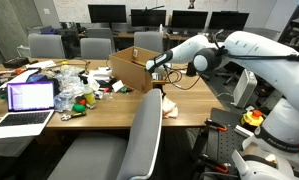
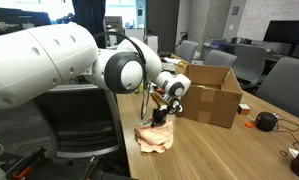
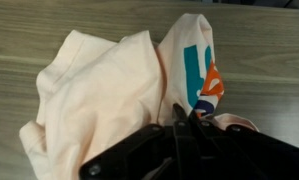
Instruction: Pick up the cloth from the table and put it on the chair's headrest
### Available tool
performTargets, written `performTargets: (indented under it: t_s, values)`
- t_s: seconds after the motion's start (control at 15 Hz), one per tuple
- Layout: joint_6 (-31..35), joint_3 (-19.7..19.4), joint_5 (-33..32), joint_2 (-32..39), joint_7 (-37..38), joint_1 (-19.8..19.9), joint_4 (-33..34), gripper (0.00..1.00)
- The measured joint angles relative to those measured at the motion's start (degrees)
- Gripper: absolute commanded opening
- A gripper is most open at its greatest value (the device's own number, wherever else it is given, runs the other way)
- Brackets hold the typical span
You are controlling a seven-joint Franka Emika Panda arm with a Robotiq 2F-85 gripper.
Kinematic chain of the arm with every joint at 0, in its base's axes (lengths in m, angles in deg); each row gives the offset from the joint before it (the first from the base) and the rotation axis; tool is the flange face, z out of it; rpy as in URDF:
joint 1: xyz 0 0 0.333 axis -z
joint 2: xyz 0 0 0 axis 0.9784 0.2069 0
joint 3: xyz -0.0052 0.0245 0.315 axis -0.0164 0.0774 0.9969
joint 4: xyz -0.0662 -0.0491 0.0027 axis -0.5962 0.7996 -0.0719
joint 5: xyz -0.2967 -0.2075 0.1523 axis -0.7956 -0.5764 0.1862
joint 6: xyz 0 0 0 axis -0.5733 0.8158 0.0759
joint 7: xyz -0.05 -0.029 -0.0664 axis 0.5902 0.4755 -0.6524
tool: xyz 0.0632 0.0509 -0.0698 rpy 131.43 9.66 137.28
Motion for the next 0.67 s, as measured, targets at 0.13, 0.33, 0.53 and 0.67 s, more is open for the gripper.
performTargets:
  t_s: [0.13, 0.33, 0.53, 0.67]
  values:
    - [2.37, -0.07, 0.06, -2.04, 0.0, 0.5, -0.87, 0.01]
    - [7.45, -0.17, 0.25, -6.9, 0.0, 1.33, -5.06, 0.01]
    - [13.25, -0.31, 0.38, -12.99, -0.01, 1.77, -11.83, 0.01]
    - [16.78, -0.53, 0.38, -17.17, -0.02, 1.8, -16.59, 0.01]
